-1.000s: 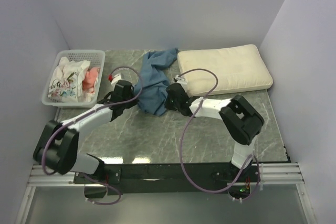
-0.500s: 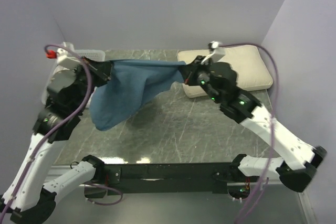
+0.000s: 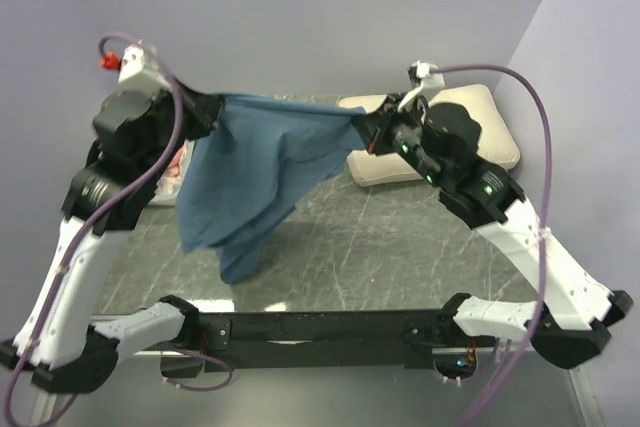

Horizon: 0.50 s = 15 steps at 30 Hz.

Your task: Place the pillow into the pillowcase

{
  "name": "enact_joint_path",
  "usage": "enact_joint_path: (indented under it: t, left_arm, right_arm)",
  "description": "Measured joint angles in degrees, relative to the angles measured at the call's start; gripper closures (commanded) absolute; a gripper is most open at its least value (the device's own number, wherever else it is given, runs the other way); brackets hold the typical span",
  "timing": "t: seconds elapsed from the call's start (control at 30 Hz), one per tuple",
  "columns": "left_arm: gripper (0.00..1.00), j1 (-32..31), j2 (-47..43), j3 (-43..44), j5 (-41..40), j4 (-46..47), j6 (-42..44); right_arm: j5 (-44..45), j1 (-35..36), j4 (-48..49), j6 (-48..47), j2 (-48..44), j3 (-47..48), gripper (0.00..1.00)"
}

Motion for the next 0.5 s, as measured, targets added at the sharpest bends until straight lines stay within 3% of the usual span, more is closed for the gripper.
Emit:
enact_joint_path:
  t: [0.1, 0.33, 0.43, 0.5]
  left_arm:
    - [0.99, 0.76, 6.21, 5.46, -1.38, -0.74, 0.63]
    - [0.99, 0.92, 18.78, 31.58, -1.11, -5.57, 2.67]
    - [0.99, 1.55, 16.85, 32.70, -2.43, -5.42, 3.06]
    - [0.97, 2.54, 12.94, 27.85, -4.35, -4.09, 3.06]
  right_arm:
    - [-0.28, -3.78, -0.76, -0.31, 5.05, 3.26, 0.96]
    - [-4.48, -7.65, -1.25, 0.76, 8.63, 14.21, 0.89]
    - [-4.79, -8.04, -0.68, 1.14, 5.44, 13.90, 0.81]
    - [-3.82, -8.96, -0.15, 1.44, 1.97, 9.66, 0.74]
